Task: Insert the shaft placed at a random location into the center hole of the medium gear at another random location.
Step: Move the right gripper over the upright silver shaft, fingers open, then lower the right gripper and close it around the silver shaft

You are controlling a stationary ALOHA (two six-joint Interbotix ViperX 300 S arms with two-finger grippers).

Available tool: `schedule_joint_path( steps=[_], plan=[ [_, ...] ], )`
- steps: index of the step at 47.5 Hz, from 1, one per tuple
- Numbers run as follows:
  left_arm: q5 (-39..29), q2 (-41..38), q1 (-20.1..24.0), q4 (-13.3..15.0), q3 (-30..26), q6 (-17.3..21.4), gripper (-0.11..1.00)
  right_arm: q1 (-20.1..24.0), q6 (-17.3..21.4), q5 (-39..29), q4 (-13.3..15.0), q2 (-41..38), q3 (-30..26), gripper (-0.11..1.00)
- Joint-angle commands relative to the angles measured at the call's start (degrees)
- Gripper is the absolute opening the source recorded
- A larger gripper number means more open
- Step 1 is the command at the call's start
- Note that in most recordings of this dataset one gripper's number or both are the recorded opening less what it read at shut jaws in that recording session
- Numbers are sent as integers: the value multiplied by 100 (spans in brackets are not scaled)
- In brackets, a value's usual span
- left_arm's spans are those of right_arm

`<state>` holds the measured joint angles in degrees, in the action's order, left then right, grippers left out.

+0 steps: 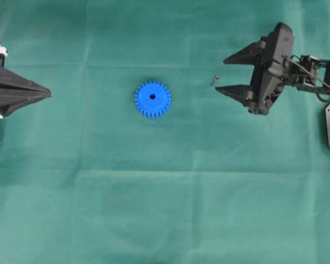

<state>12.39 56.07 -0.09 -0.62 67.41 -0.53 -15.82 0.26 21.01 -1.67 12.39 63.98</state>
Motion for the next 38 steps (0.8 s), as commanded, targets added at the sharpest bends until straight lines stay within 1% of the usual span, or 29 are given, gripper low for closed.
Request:
schedule_joint_path(
  steps=[1, 15, 29, 34, 38],
  plan=[
    [35, -44, 0, -18, -149, -9, 0, -70, -53, 158, -9, -158, -123, 90],
    [26, -53, 0, -18, -141, 0, 0, -70, -53, 483, -9, -677, -158, 89],
    [26, -62, 0, -18, -132, -9, 0, -70, -53, 563, -9, -791, -220, 89],
    [26, -62, 0, -18, -132, -9, 0, -70, -53, 554, -9, -817, -229, 87],
    [26, -62, 0, -18, -132, -9, 0, -70, -53, 536, -9, -826, -237, 81]
  ],
)
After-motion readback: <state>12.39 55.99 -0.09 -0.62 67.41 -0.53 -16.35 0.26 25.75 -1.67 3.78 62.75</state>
